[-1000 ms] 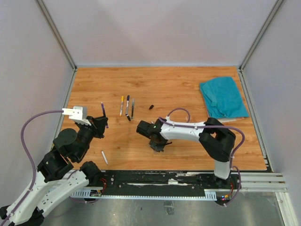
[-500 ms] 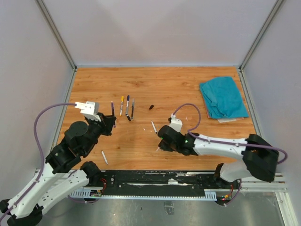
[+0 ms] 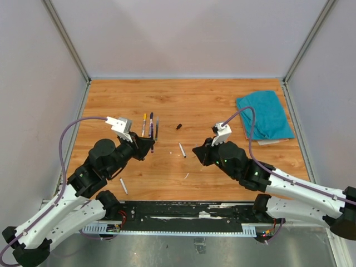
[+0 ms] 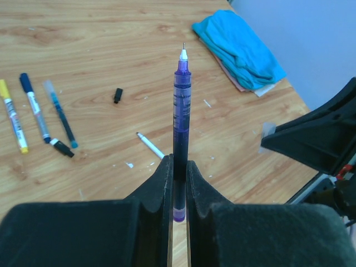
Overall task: Insert the pens into the pen caps
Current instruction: Pick up the pen cap from the center of the board.
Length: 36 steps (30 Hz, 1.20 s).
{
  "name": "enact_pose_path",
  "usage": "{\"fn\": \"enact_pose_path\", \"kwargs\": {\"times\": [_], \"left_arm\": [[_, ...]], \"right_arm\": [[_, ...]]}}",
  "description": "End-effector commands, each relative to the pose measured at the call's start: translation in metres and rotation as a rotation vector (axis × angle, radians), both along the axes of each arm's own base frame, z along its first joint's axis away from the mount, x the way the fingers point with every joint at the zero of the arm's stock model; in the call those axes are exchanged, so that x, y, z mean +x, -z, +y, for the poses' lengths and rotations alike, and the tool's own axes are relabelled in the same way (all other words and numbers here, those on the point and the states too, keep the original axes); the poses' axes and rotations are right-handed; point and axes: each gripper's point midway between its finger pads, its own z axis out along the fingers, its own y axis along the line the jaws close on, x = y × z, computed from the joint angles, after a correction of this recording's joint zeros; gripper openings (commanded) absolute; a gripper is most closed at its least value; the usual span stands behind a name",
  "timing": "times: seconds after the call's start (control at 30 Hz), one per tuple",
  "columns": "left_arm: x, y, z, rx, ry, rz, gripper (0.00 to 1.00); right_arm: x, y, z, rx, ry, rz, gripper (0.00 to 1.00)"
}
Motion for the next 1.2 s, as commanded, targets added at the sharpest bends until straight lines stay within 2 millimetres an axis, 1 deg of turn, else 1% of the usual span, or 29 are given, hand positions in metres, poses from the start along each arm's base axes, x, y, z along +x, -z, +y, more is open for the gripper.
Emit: {"fn": "enact_pose_path", "kwargs": {"times": [0.0,0.07,0.17,0.23,0.3,0.37,0.47,0.53,0.63,0.7,0.77,0.87,0.93,1.03,1.17], "left_arm": [[0.002,-0.009,-0.019,-0.075,0.055,-0.014,0.01],[0.004,-0.005,-0.024,-0.082,0.058,-0.001,0.0],[0.006,-0.003,-0.034,-0.112,0.082,0.011,0.0],[0.006,-0.002,-0.041,-0.13,0.097,0.017,0.0],[0.005,0.0,-0.048,-0.138,0.104,0.024,0.01],[0.001,0.001,-0.055,-0.14,0.117,0.031,0.0],[-0.005,0.006,-0.067,-0.137,0.129,0.04,0.01],[-0.008,0.01,-0.076,-0.134,0.139,0.052,0.01],[-0.015,0.014,-0.092,-0.139,0.168,0.063,0.0],[-0.021,0.012,-0.102,-0.152,0.201,0.058,0.0],[-0.026,0.008,-0.111,-0.16,0.236,0.043,0.01],[-0.031,0.002,-0.121,-0.153,0.289,0.015,0.01],[-0.033,-0.003,-0.125,-0.148,0.318,-0.01,0.01],[-0.036,-0.012,-0.128,-0.153,0.352,-0.052,0.0],[-0.039,-0.025,-0.125,-0.173,0.37,-0.108,0.01]], "right_arm": [[0.007,-0.029,-0.02,-0.146,-0.056,-0.17,0.03],[0.002,-0.034,-0.027,-0.196,-0.093,-0.147,0.0],[0.0,-0.042,-0.04,-0.233,-0.103,-0.115,0.01],[-0.001,-0.049,-0.042,-0.246,-0.131,-0.15,0.01],[-0.003,-0.06,-0.04,-0.234,-0.169,-0.194,0.01],[0.001,-0.067,-0.042,-0.242,-0.155,-0.211,0.01],[0.012,-0.068,-0.051,-0.269,-0.122,-0.186,0.01],[0.017,-0.073,-0.048,-0.213,-0.145,-0.178,0.01],[0.033,-0.087,-0.049,-0.077,-0.157,-0.174,0.01],[0.04,-0.099,-0.05,0.018,-0.165,-0.175,0.01],[0.046,-0.115,-0.048,0.122,-0.171,-0.206,0.01],[0.047,-0.136,-0.04,0.272,-0.2,-0.247,0.01],[0.046,-0.149,-0.033,0.348,-0.23,-0.283,0.01],[0.046,-0.16,-0.028,0.426,-0.248,-0.317,0.01],[0.044,-0.167,-0.022,0.419,-0.264,-0.366,0.01]]}}
